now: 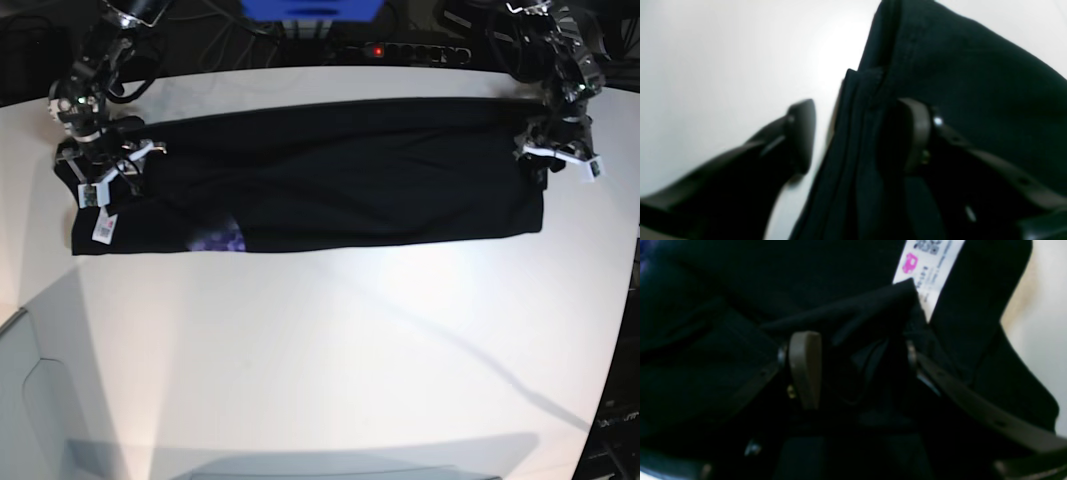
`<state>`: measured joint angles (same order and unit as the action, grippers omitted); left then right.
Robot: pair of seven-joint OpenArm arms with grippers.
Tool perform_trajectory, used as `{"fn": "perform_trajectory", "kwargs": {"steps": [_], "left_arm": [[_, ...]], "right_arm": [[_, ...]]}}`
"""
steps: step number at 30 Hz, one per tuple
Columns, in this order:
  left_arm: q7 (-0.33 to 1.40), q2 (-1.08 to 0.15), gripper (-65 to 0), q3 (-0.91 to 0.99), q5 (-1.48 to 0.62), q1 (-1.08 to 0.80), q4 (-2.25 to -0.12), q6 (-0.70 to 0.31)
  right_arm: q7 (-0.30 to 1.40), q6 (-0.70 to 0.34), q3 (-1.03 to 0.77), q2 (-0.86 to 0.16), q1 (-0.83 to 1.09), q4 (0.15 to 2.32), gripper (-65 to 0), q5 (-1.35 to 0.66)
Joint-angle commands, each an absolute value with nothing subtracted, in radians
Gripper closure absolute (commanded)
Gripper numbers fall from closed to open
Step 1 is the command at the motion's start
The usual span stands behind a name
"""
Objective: Fold the T-shirt properly
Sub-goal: 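Hold the strip end with the right gripper and adjust the left grip, then lift the strip end with the left gripper and carry it toward the right gripper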
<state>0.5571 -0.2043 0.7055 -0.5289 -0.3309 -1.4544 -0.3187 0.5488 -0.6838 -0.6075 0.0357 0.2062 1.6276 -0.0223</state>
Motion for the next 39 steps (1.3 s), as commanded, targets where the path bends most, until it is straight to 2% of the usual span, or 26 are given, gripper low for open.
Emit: {"fn": "perform_trajectory", "kwargs": {"steps": [1, 5, 9, 10, 14, 21, 25, 30, 39], "left_arm": [[0.568, -0.214, -30.6, 0.705, -0.535, -0.332, -1.461, -0.321], [0.568, -0.219, -18.0, 0.668, -0.533, -0.331, -1.455, -0.321], [0.568, -0.217, -1.0, 0.665, -0.535, -0.328, -1.457, -0.321], [0.568, -0.217, 0.0, 0.665, -0.535, -0.32, -1.463, -0.321], [0.568, -0.217, 0.0, 0.676, -0.535, -0.318, -1.514, -0.321], [0.568, -0.206, 0.0, 0.768, -0.529, -0.323, -1.768, -0.32], [0.568, -0.156, 0.0, 0.762, -0.527, -0.355, -1.919, -0.318], [0.565, -0.073, 0.0, 0.625, -0.493, -0.375, -1.998, -0.315], [0.561, 0.074, 0.0, 0.268, -0.202, -0.367, -1.997, -0.308]], "right_arm": [[0.559, -0.698, -0.605, 0.033, 0.208, 1.636, -31.8, -0.018], [0.559, -0.698, -0.605, 0.033, 0.208, 1.636, -31.8, -0.018], [0.559, -0.698, -0.605, 0.033, 0.208, 1.636, -31.8, -0.018], [0.559, -0.698, -0.605, 0.033, 0.208, 1.636, -31.8, -0.018], [0.559, -0.698, -0.605, 0.033, 0.208, 1.636, -31.8, -0.018], [0.559, -0.698, -0.605, 0.033, 0.208, 1.636, -31.8, -0.018], [0.559, -0.698, -0.605, 0.033, 0.208, 1.636, -31.8, -0.018], [0.559, -0.698, -0.604, 0.036, 0.208, 1.636, -31.8, -0.018], [0.559, -0.698, -0.604, 0.036, 0.208, 1.636, -31.8, -0.018]]}}
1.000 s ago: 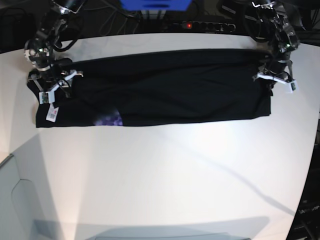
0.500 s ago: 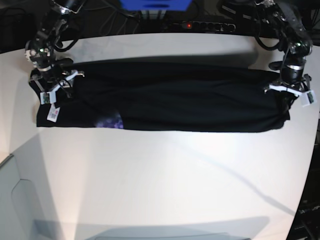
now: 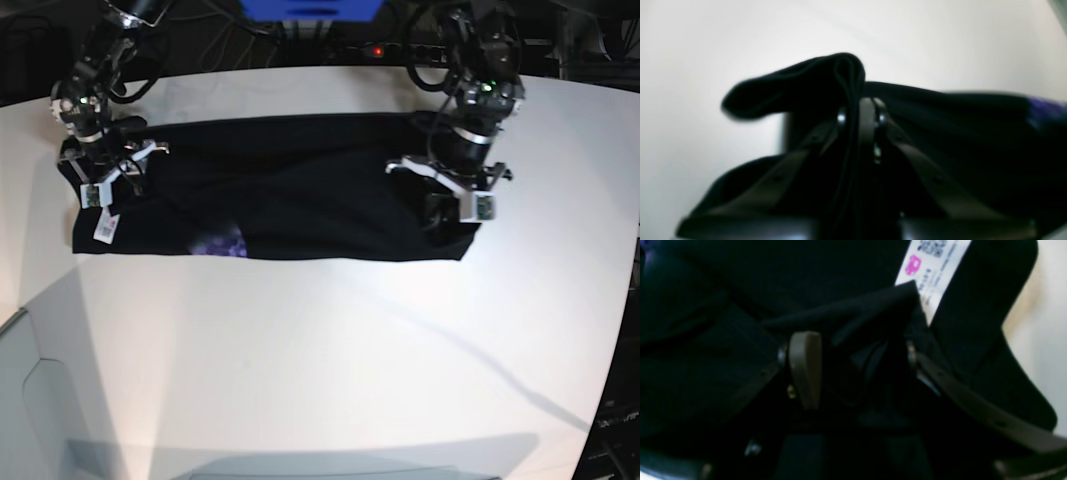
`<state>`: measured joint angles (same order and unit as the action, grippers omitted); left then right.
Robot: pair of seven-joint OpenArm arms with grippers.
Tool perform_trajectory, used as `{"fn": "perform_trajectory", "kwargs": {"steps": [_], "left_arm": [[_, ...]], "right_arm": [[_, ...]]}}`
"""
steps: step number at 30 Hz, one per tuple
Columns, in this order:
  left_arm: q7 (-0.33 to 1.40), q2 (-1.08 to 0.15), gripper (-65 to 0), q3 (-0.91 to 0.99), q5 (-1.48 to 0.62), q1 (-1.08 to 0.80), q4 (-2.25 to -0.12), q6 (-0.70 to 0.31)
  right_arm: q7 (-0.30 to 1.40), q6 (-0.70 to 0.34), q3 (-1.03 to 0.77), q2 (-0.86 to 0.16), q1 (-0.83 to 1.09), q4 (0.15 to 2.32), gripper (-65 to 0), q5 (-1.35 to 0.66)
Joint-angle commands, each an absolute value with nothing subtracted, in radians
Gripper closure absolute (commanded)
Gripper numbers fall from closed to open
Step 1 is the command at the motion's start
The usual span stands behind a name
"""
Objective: Fold the T-shirt properly
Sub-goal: 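Lift the strip end with the left gripper and carry it toward the right gripper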
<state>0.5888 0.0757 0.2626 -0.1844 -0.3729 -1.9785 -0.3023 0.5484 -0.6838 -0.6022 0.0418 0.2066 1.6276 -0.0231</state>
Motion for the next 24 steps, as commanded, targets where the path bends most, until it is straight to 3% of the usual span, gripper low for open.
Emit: {"fn": "perform_trajectory", "kwargs": {"steps": [1, 8, 13, 24], "left_arm": [[0.559, 0.091, 0.0, 0.214, -0.157, -0.364, -1.994, -0.308], [0.564, 0.157, 0.0, -0.119, 0.131, -0.277, -1.914, -0.306], [0.567, 0.157, 0.0, -0.283, 0.214, -0.22, -1.77, -0.305], [0.559, 0.157, 0.0, -0.357, 0.206, -0.176, -1.682, -0.305]], "right_arm": [[0.559, -0.698, -0.604, 0.036, 0.208, 1.636, -31.7, -0.018], [0.559, -0.698, -0.604, 0.036, 0.208, 1.636, -31.7, -0.018], [0.559, -0.698, -0.604, 0.036, 0.208, 1.636, -31.7, -0.018], [0.559, -0.698, -0.604, 0.036, 0.208, 1.636, -31.7, -0.018]]}}
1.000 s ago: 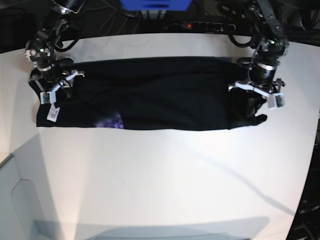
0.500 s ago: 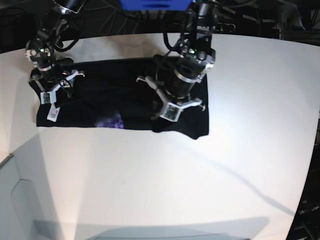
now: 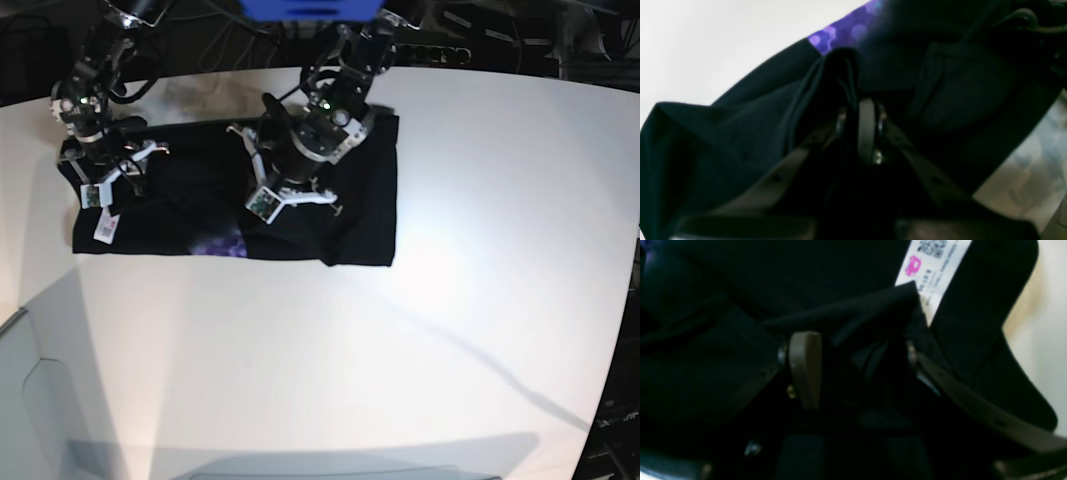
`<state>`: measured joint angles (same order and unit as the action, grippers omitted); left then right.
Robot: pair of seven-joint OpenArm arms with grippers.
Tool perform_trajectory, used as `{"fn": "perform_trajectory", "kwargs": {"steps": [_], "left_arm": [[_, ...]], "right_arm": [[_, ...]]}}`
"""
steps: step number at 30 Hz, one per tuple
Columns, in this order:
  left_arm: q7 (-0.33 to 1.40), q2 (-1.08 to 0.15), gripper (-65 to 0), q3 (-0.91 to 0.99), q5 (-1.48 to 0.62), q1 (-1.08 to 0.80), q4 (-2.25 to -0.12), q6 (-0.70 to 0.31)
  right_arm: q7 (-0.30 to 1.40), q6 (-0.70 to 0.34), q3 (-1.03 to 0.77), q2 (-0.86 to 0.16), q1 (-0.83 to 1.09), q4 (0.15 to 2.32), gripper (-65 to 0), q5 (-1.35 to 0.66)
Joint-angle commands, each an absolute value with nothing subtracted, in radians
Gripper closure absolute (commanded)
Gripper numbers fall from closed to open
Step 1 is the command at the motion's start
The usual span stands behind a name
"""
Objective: Fold the T-shirt properly
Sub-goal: 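Lift the strip end with the left gripper and carry it toward the right gripper, then lay the folded end onto the strip middle and open the left gripper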
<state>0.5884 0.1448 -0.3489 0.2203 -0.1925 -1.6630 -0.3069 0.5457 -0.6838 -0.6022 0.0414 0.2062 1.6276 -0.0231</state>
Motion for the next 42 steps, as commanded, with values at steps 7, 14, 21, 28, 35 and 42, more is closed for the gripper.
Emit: {"fn": "perform_trajectory", "kwargs": {"steps": [7, 14, 21, 28, 35, 42], "left_arm": [[0.559, 0.157, 0.0, -0.39, 0.206, -0.16, -1.681, -0.305], [0.567, 0.157, -15.9, -0.441, 0.206, -0.143, -1.681, -0.305], [0.562, 0.157, -49.2, -0.443, 0.206, -0.153, -1.728, -0.306], [0.567, 0.124, -50.3, -0.34, 0.206, -0.229, -1.92, -0.306], [0.568, 0.068, -49.8, -0.232, 0.205, -0.251, -1.862, -0.314], [0.567, 0.116, -23.3, -0.272, 0.205, -0.174, -1.672, -0.315]], "right_arm": [[0.559, -0.698, -0.604, 0.036, 0.208, 1.636, -31.7, -0.018], [0.559, -0.698, -0.604, 0.036, 0.208, 1.636, -31.7, -0.018], [0.559, -0.698, -0.604, 0.036, 0.208, 1.636, -31.7, -0.018], [0.559, -0.698, -0.604, 0.036, 0.206, 1.636, -31.7, -0.018], [0.561, -0.698, -0.604, 0.036, 0.193, 1.636, -31.7, -0.018], [0.561, -0.698, -0.604, 0.036, 0.193, 1.636, -31.7, -0.018]]}}
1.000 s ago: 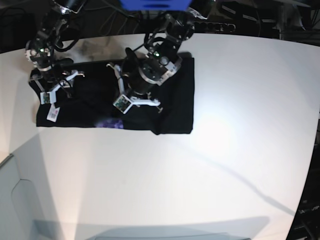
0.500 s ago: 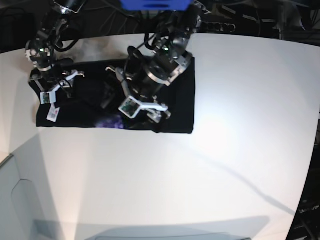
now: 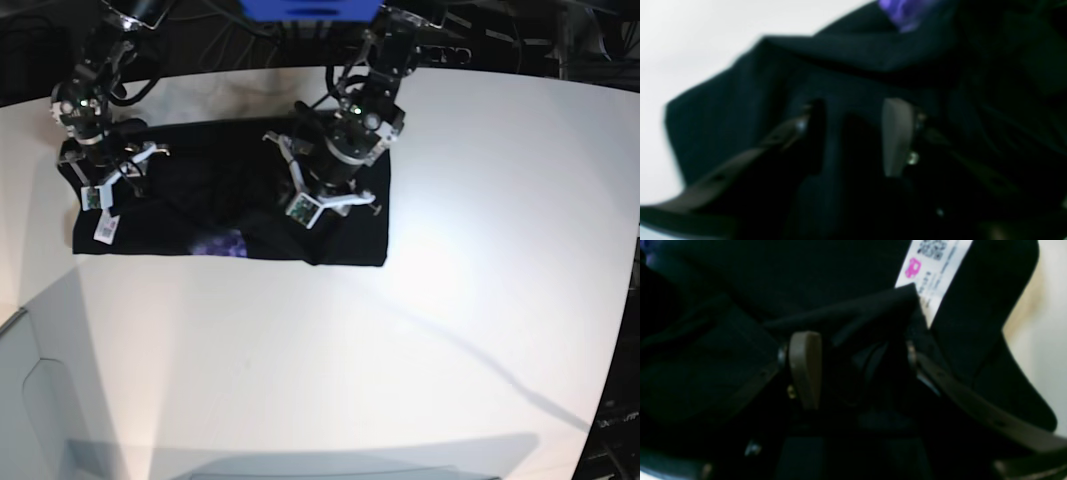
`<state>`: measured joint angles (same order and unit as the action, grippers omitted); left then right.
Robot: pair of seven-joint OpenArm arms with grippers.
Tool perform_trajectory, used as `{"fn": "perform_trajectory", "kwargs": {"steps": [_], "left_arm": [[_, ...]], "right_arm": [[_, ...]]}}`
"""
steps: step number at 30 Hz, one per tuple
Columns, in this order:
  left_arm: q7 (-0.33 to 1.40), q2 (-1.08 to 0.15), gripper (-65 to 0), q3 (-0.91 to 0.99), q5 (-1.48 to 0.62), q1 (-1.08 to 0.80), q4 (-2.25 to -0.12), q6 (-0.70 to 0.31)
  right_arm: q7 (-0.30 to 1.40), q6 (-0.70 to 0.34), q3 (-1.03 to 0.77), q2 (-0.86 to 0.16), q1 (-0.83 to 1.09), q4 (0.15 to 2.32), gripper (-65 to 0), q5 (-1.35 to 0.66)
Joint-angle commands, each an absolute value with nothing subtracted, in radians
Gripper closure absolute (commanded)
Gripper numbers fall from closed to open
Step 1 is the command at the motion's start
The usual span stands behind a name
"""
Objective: Fold the T-shirt properly
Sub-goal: 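Lay the folded end onto the strip middle and open the left gripper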
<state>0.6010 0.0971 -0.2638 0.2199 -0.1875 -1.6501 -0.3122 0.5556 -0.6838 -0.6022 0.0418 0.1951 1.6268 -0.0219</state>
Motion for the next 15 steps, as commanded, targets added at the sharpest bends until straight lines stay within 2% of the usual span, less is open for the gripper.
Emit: {"fn": "perform_trajectory", "kwargs": {"steps": [1, 3, 9, 12, 15], "left_arm": [[0.565, 0.119, -21.2, -0.282, 0.205, -0.157, -1.644, -0.312], [0.564, 0.134, -18.3, -0.311, 0.205, -0.116, -1.578, -0.309], [0.559, 0.157, -18.1, -0.334, 0.205, -0.016, -1.465, -0.308], [0.559, 0.157, -18.1, -0.334, 0.193, 0.018, -1.463, -0.308], [0.561, 0.157, -18.1, -0.323, 0.085, 0.019, -1.532, -0.308]], "right_arm": [[0.561, -0.698, -0.604, 0.036, 0.193, 1.636, -31.7, -0.018], [0.561, -0.698, -0.602, 0.036, 0.194, 1.636, -31.7, -0.018], [0.561, -0.698, -0.602, 0.035, 0.194, 1.638, -31.7, -0.018], [0.561, -0.698, -0.602, 0.035, 0.194, 1.639, -31.9, -0.018], [0.561, -0.698, -0.602, 0.033, 0.193, 1.639, -31.9, -0.018]]}}
